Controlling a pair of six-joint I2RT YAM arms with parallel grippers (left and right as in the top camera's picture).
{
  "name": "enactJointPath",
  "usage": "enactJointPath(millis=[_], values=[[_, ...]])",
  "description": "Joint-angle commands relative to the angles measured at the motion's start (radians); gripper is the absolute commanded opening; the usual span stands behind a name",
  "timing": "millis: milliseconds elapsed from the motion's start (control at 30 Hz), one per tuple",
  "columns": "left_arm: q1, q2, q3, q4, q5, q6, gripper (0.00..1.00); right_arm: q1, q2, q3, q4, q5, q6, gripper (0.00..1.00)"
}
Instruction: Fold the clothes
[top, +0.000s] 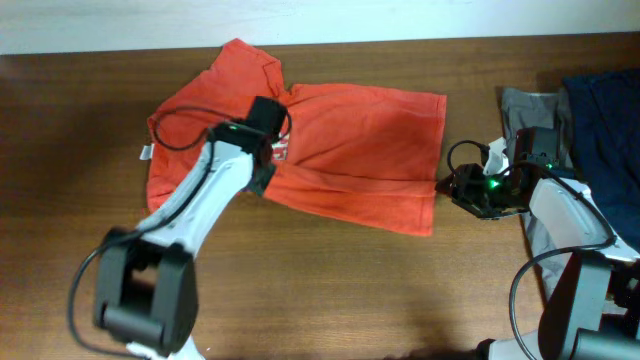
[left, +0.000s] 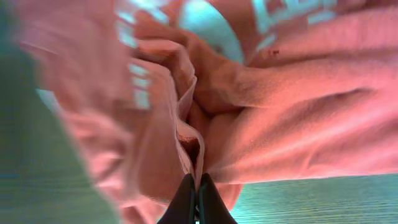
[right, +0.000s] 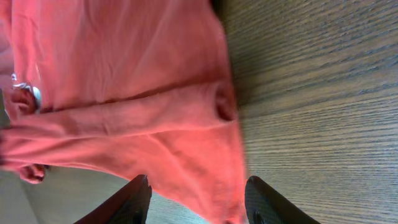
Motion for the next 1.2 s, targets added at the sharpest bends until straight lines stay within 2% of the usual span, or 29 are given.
enactJointPath(millis=[0, 233, 267, 333, 433, 533, 700, 933, 1067, 1167], values=[[0.013, -0.071, 0.027, 0.005, -0.049, 0.003, 0.06, -0.003, 0.002, 0.011, 0.0, -0.005, -0.014, 0.54], [0.013, -0.062, 0.027, 0.004, 0.017, 0.003, 0.07, -0.003, 0.002, 0.011, -0.028, 0.024, -0.018, 0.54], [0.013, -0.062, 0.027, 0.004, 0.016, 0.004, 0.07, 0.004, 0.002, 0.008, -0.05, 0.018, -0.043, 0.5], [0.013, -0.062, 0.027, 0.004, 0.016, 0.004, 0.08, 0.029, 0.002, 0.001, -0.082, 0.022, -0.091, 0.32], [0.013, -0.062, 0.027, 0.003, 0.014, 0.004, 0.22, 0.089, 0.006, -0.029, -0.081, 0.039, -0.1, 0.23], [0.013, -0.062, 0.027, 0.003, 0.011, 0.003, 0.31, 0.151, 0.018, -0.051, -0.037, 0.062, -0.1, 0.17], [0.013, -0.062, 0.027, -0.008, -0.025, 0.003, 0.39, 0.253, 0.07, -0.06, 0.016, 0.127, -0.102, 0.05], [0.013, -0.062, 0.027, -0.029, -0.05, 0.003, 0.43, 0.261, 0.195, -0.06, 0.0, 0.347, 0.064, 0.04], [0.013, -0.062, 0.027, -0.028, -0.049, 0.003, 0.45, 0.171, 0.223, -0.06, -0.06, 0.478, 0.177, 0.04], [0.013, -0.062, 0.027, -0.027, -0.049, 0.003, 0.49, 0.084, 0.217, -0.054, -0.1, 0.547, 0.197, 0.04]])
